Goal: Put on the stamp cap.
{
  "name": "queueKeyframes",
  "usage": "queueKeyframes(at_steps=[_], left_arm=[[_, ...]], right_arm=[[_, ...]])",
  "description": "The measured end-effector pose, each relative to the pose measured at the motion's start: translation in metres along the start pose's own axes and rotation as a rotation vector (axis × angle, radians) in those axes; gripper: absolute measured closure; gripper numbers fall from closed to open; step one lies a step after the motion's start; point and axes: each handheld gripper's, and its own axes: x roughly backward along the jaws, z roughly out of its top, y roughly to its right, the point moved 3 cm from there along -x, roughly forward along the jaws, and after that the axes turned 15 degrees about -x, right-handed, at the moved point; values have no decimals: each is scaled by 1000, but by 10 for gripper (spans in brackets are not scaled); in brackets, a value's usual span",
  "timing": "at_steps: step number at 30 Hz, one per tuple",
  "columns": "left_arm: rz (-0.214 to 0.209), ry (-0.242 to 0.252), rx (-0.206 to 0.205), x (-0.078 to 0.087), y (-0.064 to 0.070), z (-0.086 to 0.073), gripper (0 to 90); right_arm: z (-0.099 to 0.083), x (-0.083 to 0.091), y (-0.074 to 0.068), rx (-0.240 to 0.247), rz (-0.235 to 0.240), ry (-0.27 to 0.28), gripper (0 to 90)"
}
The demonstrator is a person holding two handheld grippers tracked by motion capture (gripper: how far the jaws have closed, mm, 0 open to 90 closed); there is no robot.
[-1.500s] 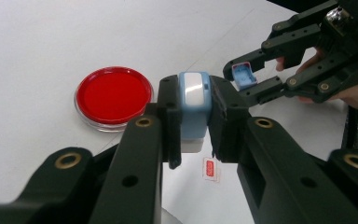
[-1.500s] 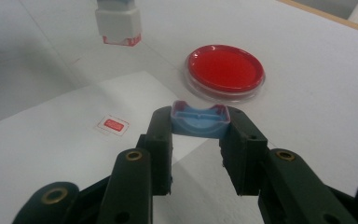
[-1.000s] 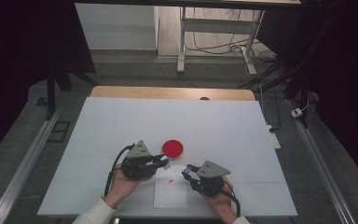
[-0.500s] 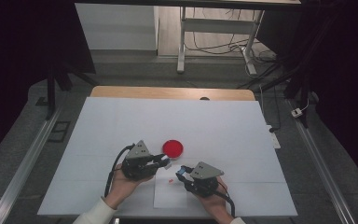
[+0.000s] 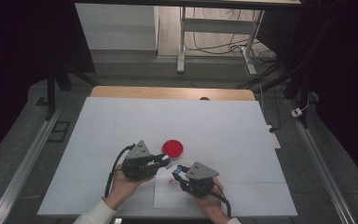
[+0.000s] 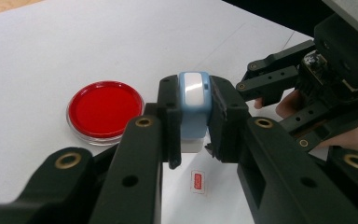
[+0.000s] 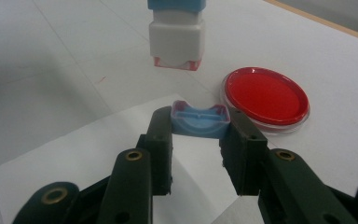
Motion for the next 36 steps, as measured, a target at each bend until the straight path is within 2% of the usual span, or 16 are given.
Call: queueKeyframes(at_steps=[11, 20, 24, 36], left_arm=[[-9, 7, 4, -2, 3, 2, 750], [2, 23, 23, -5, 6, 4, 750], [10, 9, 36, -9, 8, 3, 750], [9, 22, 63, -12, 9, 3, 750]], right_arm=[[2, -6, -4, -10, -20, 19, 644], [2, -11, -10, 13, -61, 30, 645], [3, -12, -11, 24, -82, 32, 645], [3, -13, -11, 25, -86, 41, 645]])
